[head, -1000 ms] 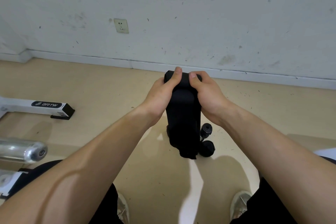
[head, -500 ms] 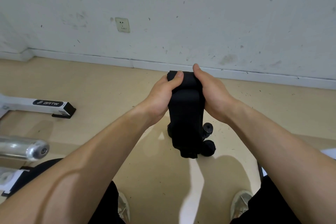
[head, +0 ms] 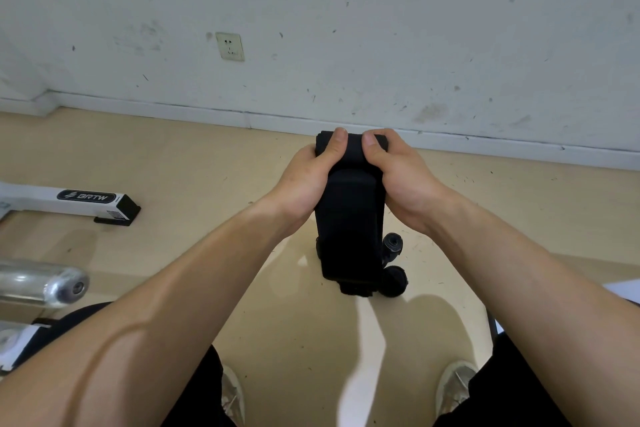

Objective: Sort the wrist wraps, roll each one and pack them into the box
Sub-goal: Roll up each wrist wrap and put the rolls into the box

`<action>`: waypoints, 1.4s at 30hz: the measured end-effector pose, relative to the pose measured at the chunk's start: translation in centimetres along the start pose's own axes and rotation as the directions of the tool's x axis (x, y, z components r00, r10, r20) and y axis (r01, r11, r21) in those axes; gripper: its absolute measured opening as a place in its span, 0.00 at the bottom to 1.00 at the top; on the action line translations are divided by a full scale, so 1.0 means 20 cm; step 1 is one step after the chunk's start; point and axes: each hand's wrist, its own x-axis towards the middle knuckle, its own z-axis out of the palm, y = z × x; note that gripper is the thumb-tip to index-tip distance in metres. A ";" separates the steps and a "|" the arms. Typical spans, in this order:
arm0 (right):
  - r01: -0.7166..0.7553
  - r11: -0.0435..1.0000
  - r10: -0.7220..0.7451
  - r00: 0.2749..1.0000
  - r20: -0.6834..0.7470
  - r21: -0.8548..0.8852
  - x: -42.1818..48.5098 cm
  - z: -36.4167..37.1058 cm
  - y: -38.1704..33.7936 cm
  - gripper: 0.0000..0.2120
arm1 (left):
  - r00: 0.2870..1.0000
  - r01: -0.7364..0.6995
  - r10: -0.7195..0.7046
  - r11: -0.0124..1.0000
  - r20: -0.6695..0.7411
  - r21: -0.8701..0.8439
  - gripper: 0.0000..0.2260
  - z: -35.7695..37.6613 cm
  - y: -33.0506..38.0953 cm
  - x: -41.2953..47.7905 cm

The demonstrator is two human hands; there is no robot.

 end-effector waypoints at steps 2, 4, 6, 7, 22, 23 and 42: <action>-0.004 1.000 0.003 0.999 0.034 0.028 0.00 0.00 -0.01 0.09 | 0.999 -0.035 0.034 0.999 -0.039 -0.030 0.20 -0.01 0.00 0.01; -0.032 0.999 0.029 0.998 0.064 0.037 0.00 -0.01 -0.02 0.08 | 0.997 -0.047 0.044 0.998 -0.065 -0.042 0.25 -0.01 0.01 0.01; -0.062 0.998 0.063 0.996 0.060 -0.020 0.00 -0.02 -0.04 0.10 | 0.996 -0.052 0.050 0.998 -0.068 -0.026 0.22 -0.02 0.00 0.02; -0.072 0.995 0.076 0.996 0.056 -0.070 0.00 -0.03 -0.04 0.14 | 0.996 -0.053 0.052 0.999 -0.068 -0.010 0.17 -0.02 0.00 0.02; 0.085 0.971 -0.088 0.996 -0.003 -0.223 0.00 0.03 0.04 0.12 | 0.987 0.159 -0.160 0.958 0.014 -0.240 0.23 0.03 -0.01 -0.02; 0.082 0.972 -0.086 0.996 -0.009 -0.219 0.00 0.03 0.04 0.12 | 0.990 0.140 -0.144 0.962 -0.001 -0.235 0.23 0.03 -0.01 -0.01; 0.043 0.975 -0.049 0.999 -0.022 -0.216 -0.03 -0.01 0.00 0.22 | 0.988 0.096 -0.110 0.988 -0.108 -0.124 0.52 0.08 0.00 0.00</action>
